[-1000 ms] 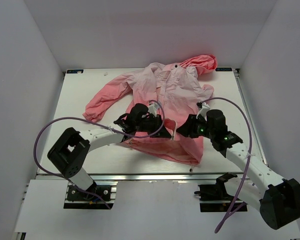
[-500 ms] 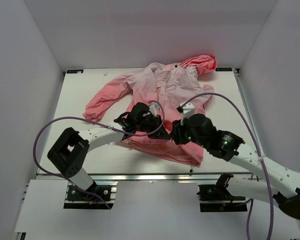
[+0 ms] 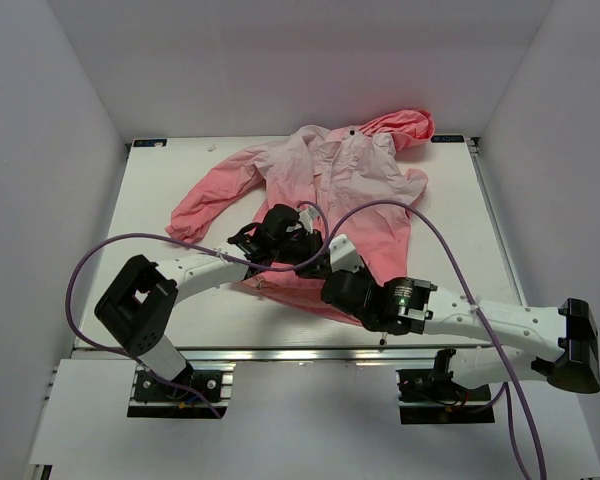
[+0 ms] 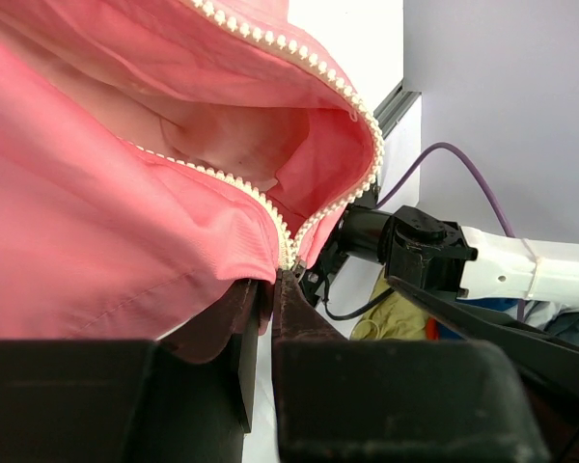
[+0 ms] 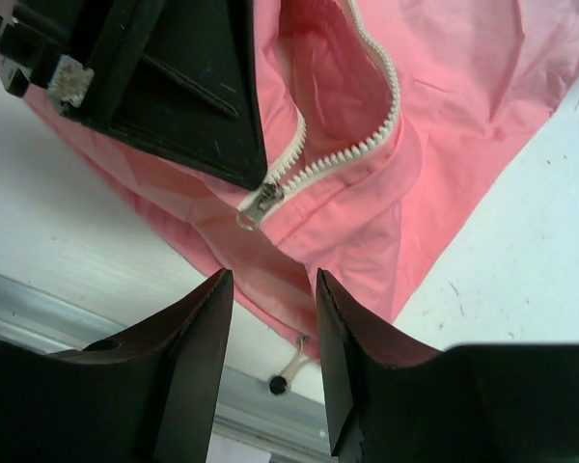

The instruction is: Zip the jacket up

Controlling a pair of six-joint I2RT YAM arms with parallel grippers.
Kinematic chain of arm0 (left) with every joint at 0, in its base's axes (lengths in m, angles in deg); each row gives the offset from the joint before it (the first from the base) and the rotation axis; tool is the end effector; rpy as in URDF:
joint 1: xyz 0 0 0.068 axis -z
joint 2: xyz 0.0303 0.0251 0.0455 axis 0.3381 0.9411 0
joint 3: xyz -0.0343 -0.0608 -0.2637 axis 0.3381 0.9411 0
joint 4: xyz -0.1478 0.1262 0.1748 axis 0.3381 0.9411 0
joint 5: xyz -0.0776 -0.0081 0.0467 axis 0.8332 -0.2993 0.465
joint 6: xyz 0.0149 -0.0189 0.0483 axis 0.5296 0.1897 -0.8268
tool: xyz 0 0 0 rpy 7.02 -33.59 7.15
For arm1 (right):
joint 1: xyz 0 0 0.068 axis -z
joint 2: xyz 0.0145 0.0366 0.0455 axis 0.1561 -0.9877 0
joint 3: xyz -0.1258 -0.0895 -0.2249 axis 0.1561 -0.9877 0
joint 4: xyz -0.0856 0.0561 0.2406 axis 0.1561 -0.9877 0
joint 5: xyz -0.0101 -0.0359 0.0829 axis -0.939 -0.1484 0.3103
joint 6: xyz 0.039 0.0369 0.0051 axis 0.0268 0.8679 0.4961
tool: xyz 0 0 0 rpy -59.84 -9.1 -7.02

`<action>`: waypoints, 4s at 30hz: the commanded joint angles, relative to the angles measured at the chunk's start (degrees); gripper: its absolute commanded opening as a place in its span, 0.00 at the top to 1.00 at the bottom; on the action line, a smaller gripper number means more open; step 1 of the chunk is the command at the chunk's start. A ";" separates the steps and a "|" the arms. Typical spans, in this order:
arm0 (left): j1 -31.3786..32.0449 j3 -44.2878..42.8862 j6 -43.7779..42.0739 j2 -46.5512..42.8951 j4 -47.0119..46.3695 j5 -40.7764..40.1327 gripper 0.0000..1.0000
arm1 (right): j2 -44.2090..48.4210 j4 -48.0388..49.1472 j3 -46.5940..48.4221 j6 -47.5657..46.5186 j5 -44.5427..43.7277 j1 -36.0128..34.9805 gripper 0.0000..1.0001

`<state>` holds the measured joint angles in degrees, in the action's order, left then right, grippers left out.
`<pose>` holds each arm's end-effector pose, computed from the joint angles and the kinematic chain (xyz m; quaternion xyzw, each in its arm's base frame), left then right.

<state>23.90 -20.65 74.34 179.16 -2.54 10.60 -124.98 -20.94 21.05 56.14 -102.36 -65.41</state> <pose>0.2353 -0.2503 0.2166 0.0665 0.8715 -0.4741 0.1067 0.0848 0.2118 0.2918 -0.2620 0.8481 -0.0052 0.4605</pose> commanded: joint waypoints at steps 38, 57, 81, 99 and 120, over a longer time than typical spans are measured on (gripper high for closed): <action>0.20 1.32 2.92 -3.11 -5.01 2.99 1.00 | -3.84 15.06 -6.52 -6.08 -3.47 3.02 0.71; 0.20 0.09 0.90 -2.23 -2.81 2.64 1.00 | 0.03 15.32 -7.14 -6.96 -3.65 3.02 0.93; 0.20 -0.35 -0.07 -2.49 -2.99 4.30 1.00 | -2.87 19.54 -8.63 -8.71 -1.19 5.04 1.00; 0.29 -2.64 -7.72 -4.77 7.56 2.73 0.51 | 3.64 21.56 -8.55 -15.13 8.91 9.08 1.00; 3.27 -2.72 -57.53 -25.87 18.89 -24.08 0.02 | -0.32 7.59 11.92 -20.13 42.57 24.46 1.00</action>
<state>27.07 -21.63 28.59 153.32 14.25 -9.66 -124.78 -11.61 28.33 38.42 -67.82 -42.33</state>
